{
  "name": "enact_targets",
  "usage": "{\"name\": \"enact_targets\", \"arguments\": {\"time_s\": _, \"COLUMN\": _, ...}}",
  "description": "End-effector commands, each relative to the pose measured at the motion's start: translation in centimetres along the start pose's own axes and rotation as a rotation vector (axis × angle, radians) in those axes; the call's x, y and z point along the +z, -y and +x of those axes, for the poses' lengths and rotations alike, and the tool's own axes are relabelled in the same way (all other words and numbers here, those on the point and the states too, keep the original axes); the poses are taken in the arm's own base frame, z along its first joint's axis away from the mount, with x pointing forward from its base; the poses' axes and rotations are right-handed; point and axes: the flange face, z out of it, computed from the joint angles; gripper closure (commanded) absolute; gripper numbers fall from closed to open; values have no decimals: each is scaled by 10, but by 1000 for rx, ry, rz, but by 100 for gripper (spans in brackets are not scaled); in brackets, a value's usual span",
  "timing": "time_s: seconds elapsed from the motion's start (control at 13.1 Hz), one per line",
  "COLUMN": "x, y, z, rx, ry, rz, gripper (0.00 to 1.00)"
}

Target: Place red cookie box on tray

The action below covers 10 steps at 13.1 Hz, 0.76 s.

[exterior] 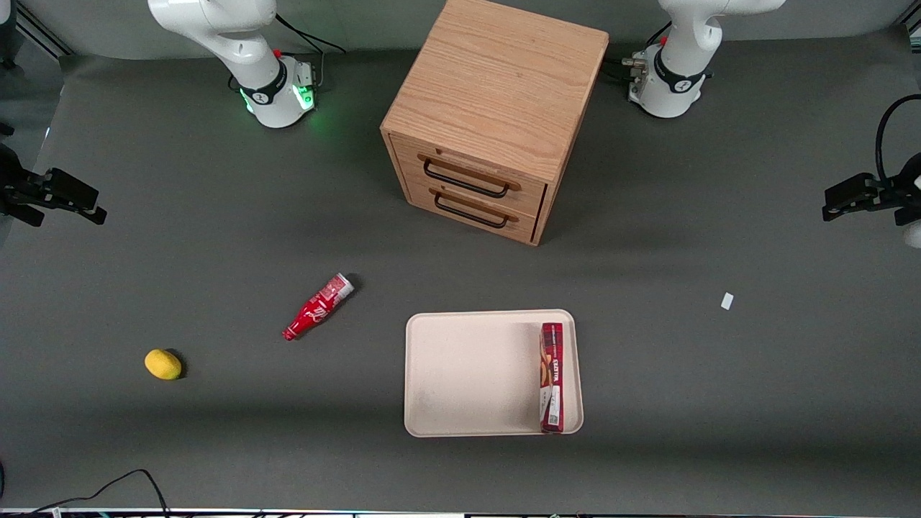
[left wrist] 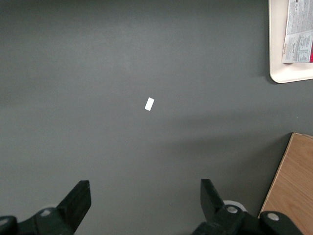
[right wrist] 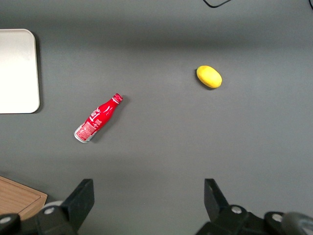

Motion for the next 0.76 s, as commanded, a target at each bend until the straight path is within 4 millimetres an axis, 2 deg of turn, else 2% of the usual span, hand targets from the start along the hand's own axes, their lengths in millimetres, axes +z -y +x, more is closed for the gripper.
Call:
{"name": "enact_targets", "arguments": {"time_s": 0.0, "x": -5, "y": -6, "z": -6, "rx": 5, "ry": 24, "rz": 8, "gripper": 0}}
{"name": "enact_targets", "arguments": {"time_s": 0.69, "x": -5, "y": -5, "z": -6, "rx": 8, "ry": 29, "rz": 7, "gripper": 0}}
